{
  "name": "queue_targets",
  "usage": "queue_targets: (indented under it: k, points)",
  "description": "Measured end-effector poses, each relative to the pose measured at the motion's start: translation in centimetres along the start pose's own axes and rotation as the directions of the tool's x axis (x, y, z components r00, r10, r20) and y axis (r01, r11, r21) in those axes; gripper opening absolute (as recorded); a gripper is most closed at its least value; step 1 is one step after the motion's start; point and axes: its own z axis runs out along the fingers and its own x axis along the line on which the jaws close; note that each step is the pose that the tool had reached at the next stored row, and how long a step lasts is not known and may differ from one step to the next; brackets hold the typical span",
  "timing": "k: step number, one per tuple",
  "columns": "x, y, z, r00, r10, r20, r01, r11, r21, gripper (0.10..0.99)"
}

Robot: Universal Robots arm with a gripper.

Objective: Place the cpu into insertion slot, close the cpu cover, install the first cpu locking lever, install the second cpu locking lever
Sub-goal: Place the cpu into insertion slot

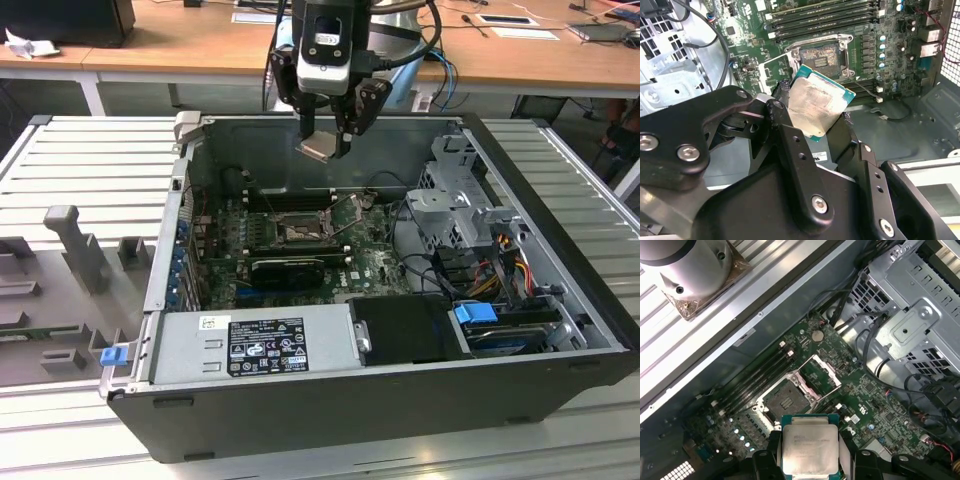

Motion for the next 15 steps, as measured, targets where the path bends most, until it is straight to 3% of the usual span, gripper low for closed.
queue_targets:
  k: [15]
  points:
    - [0.00, 0.00, 0.04, 0.9979, 0.064, 0.0058, -0.064, 0.9979, -0.001, 0.541]
